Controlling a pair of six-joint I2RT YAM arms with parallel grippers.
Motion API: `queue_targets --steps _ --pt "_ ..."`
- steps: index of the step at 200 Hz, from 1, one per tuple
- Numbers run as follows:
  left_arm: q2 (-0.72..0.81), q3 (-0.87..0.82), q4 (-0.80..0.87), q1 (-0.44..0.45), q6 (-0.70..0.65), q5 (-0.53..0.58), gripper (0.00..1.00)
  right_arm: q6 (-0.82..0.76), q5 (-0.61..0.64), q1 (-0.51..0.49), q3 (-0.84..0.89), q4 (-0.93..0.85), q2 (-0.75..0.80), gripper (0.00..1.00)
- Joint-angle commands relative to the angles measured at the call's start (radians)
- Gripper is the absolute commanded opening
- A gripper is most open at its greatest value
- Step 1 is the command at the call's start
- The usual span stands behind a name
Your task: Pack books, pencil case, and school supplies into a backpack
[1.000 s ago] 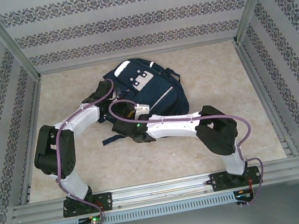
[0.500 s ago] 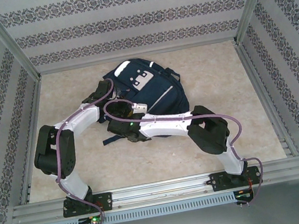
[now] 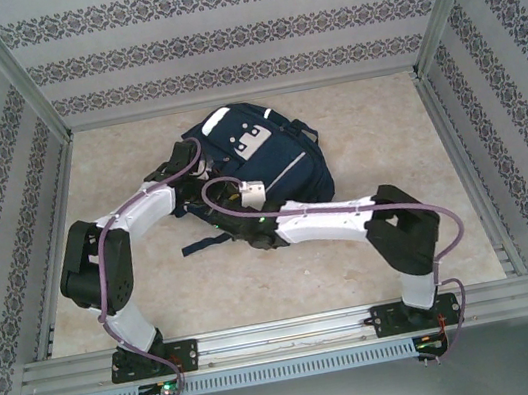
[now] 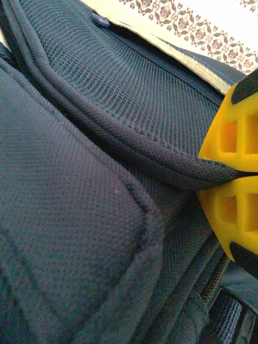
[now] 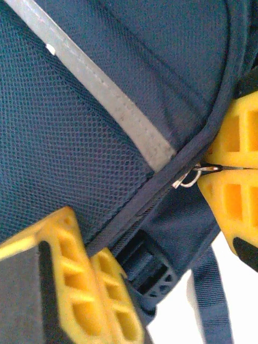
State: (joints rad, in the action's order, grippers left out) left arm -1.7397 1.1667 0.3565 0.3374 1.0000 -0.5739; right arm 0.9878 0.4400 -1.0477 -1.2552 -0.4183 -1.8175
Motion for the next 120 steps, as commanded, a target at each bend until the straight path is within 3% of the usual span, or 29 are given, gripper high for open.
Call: queue_targets --steps 1,43,86,120 --pt "0.014 0.038 0.055 -0.031 -0.077 0.034 0.00 -0.205 -0.139 0.016 0.071 0.056 0.080 0.00" --pt "0.014 0.037 0.059 -0.044 -0.110 0.057 0.00 -0.209 -0.232 0.085 0.195 0.047 0.178 0.00" --pt "-0.015 0.054 0.067 -0.052 -0.156 0.054 0.00 -0.366 -0.315 0.115 0.229 0.011 0.239 0.00" --pt "-0.027 0.080 0.100 -0.073 -0.220 0.051 0.00 -0.497 -0.349 0.194 0.300 -0.012 0.293 0.00"
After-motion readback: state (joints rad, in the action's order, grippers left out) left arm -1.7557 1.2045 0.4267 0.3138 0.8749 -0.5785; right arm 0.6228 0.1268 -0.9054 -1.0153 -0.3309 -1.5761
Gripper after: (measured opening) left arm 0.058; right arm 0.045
